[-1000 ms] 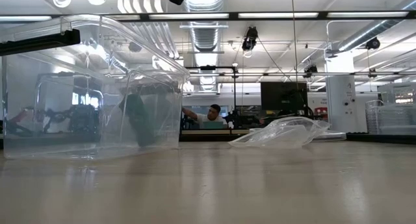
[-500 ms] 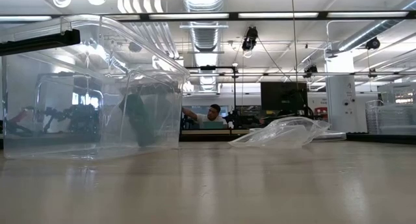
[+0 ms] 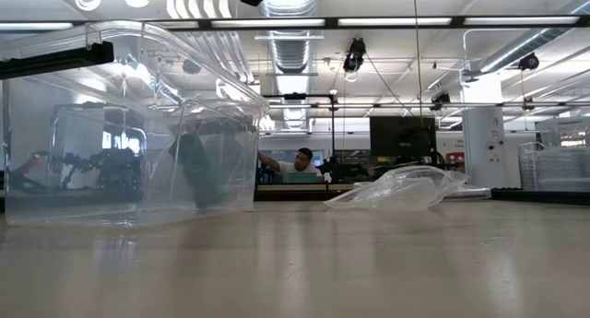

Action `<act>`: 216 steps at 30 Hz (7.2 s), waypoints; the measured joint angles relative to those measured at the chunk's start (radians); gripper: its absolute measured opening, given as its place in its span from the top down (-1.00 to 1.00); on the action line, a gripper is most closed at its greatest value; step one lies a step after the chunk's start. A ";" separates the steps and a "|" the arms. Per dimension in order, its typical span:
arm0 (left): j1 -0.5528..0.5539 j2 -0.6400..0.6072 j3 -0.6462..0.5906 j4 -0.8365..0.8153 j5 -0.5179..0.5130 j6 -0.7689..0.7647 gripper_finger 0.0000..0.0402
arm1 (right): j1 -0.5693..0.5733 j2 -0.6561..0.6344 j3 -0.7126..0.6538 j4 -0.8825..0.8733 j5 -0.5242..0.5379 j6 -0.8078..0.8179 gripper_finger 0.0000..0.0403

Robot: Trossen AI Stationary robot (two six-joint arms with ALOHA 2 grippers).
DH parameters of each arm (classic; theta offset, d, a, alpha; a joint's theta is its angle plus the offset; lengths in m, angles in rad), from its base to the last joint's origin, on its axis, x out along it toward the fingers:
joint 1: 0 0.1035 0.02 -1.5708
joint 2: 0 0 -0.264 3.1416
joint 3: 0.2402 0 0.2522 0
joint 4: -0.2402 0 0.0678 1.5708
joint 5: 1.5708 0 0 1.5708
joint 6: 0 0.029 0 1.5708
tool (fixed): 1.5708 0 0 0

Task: Roll bandage
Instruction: Put the blue bandage into the transparent zip bag

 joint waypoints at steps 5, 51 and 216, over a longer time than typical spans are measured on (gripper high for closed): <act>0.002 0.000 0.002 0.000 0.024 -0.055 0.88 | -0.003 0.074 0.002 0.004 0.006 -0.080 -0.02; -0.030 -0.116 0.012 0.075 -0.035 0.175 0.07 | -0.042 -0.023 0.014 -0.114 0.038 0.049 0.93; 0.284 0.343 0.171 0.148 -0.503 0.004 1.00 | -0.301 0.013 -0.152 -0.890 0.136 1.221 0.91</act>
